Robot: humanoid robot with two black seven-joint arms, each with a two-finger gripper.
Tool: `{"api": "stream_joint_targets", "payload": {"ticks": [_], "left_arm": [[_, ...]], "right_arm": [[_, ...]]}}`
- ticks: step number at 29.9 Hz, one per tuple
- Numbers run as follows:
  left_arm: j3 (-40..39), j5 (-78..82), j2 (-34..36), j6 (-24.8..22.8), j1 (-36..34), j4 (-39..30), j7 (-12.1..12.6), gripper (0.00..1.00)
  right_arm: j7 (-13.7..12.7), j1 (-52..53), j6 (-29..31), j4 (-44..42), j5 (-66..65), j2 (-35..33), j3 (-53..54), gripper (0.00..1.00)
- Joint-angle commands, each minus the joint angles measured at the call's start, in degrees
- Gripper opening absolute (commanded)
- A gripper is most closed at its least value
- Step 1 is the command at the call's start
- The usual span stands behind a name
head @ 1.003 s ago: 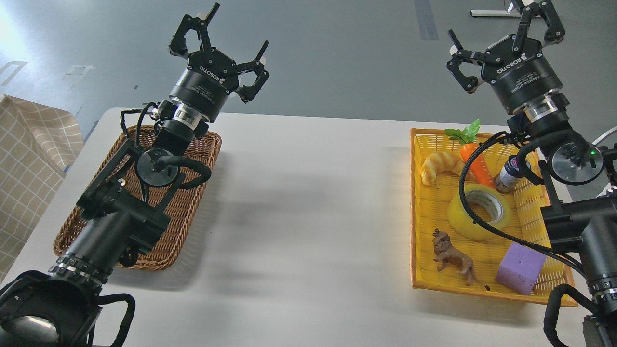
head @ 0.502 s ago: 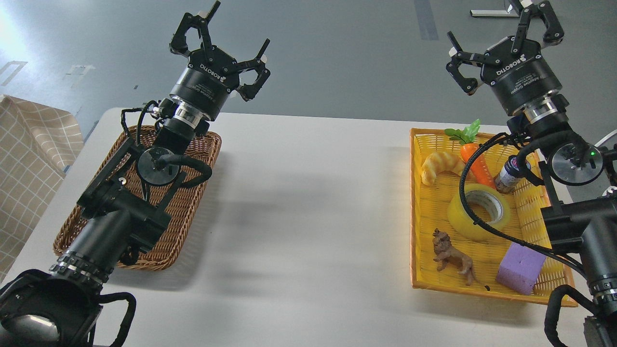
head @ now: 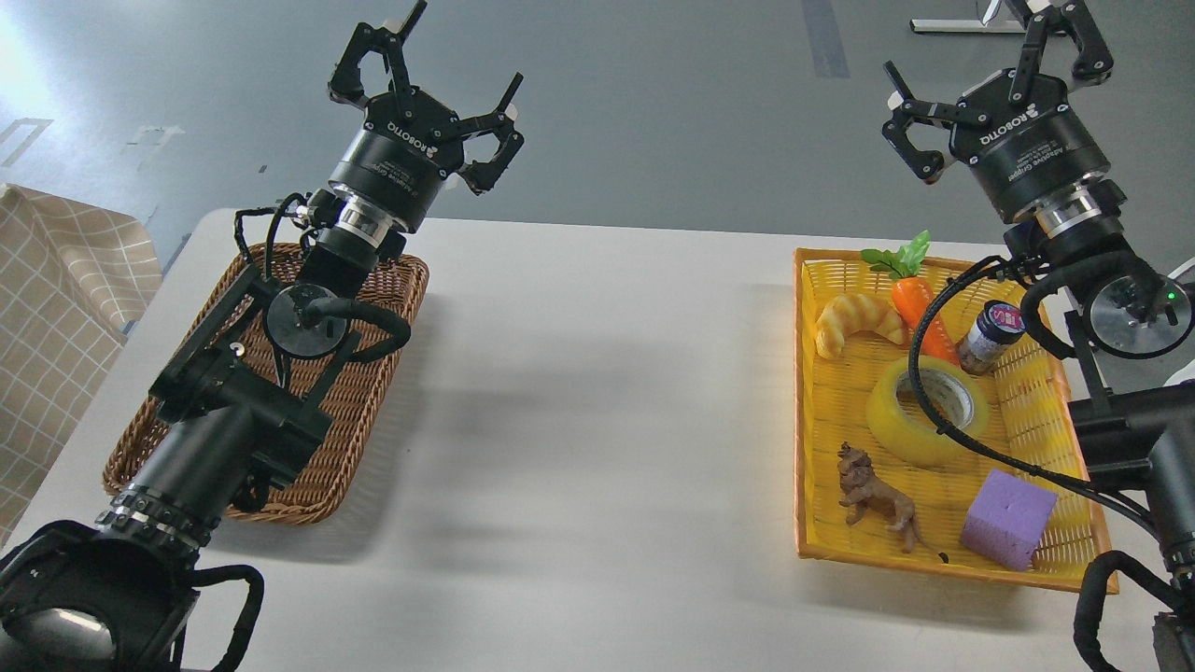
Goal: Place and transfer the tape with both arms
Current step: 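Raise the right gripper and swing it outward beside the yellow tray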
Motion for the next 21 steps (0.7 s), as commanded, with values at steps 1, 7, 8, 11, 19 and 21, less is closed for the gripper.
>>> {"api": "stream_joint_targets", "payload": {"ticks": [1, 7, 8, 11, 19, 21], "left_arm": [[0.00, 0.00, 0.07, 0.00, -0.05, 0.00, 0.00, 0.98], [0.00, 0.00, 0.07, 0.00, 0.04, 0.00, 0.00, 0.98], [0.00, 0.00, 0.07, 0.00, 0.04, 0.00, 0.00, 0.98], [0.00, 0.00, 0.07, 0.00, -0.05, 0.09, 0.00, 0.98], [0.00, 0.00, 0.07, 0.00, 0.04, 0.09, 0.00, 0.98], [-0.09, 0.00, 0.25, 0.00, -0.05, 0.09, 0.00, 0.98]], "right_arm": [[0.01, 0.22, 0.00, 0.05, 0.08, -0.12, 0.09, 1.00], [0.01, 0.22, 0.00, -0.04, 0.08, -0.12, 0.09, 1.00], [0.01, 0.22, 0.00, -0.04, 0.08, -0.12, 0.09, 1.00], [0.01, 0.22, 0.00, -0.04, 0.08, -0.12, 0.00, 1.00], [0.18, 0.31, 0.00, 0.48, -0.01, -0.21, 0.00, 1.00], [0.36, 0.57, 0.00, 0.75, -0.01, -0.21, -0.08, 1.00]]}}
